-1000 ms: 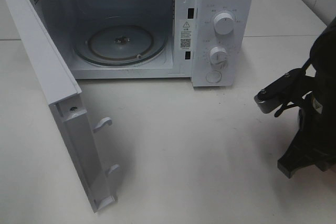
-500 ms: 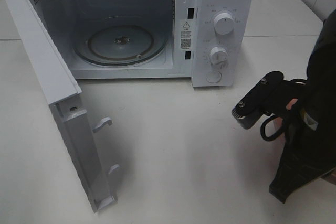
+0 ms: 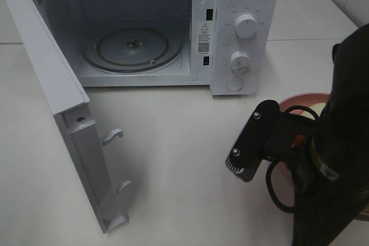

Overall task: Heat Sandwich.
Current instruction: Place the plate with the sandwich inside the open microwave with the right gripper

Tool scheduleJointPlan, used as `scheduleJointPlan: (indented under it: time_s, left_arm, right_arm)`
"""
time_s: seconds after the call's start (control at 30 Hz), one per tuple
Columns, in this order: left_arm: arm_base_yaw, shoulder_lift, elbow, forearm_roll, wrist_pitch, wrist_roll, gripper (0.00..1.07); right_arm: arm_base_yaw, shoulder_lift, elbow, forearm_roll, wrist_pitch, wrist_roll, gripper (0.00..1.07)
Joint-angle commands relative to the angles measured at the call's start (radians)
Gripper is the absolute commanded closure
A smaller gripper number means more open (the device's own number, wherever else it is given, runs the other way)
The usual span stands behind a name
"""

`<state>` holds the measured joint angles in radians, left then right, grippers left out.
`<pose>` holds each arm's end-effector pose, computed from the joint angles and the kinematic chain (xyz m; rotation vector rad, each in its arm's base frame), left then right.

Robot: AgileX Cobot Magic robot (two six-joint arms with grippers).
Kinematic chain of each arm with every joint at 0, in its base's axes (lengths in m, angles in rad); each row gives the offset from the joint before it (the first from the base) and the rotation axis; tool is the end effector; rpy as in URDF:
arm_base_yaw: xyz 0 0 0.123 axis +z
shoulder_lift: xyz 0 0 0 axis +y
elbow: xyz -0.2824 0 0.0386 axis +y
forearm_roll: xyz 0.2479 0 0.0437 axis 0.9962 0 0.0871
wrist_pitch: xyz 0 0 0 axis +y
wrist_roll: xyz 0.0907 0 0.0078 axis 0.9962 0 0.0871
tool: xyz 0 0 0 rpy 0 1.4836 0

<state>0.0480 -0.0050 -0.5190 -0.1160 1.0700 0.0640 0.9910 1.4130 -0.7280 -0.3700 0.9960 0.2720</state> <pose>-0.0081 -0.0096 0.2821 0.0238 2.0247 -0.0676 0.1404 0.1639 0.1982 -1.3181 2.6427 -0.3896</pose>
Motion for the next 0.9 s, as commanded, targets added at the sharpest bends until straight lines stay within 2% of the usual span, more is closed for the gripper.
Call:
scheduleJointPlan:
  time_s: [0.03, 0.1, 0.37, 0.63, 0.9]
  left_arm:
    - [-0.004, -0.023, 0.002, -0.001, 0.002, -0.002, 0.07]
    - [-0.004, -0.023, 0.002, -0.001, 0.002, -0.002, 0.07]
    - [-0.004, -0.023, 0.002, -0.001, 0.002, -0.002, 0.07]
    - [-0.004, -0.023, 0.002, -0.001, 0.002, -0.002, 0.07]
    - [-0.004, -0.023, 0.002, -0.001, 0.002, -0.002, 0.07]
  right_arm:
    - [0.055, -0.01, 0.003, -0.026, 0.02, -0.004, 1.07]
    - [0.099, -0.01, 0.003, -0.026, 0.02, -0.034, 1.07]
    - [0.163, -0.01, 0.003, -0.026, 0.013, -0.154, 1.07]
    - [0.163, -0.01, 0.003, -0.046, -0.039, -0.293, 1.07]
    - [0.159, -0.01, 0.003, -0.06, -0.107, -0.53, 1.07]
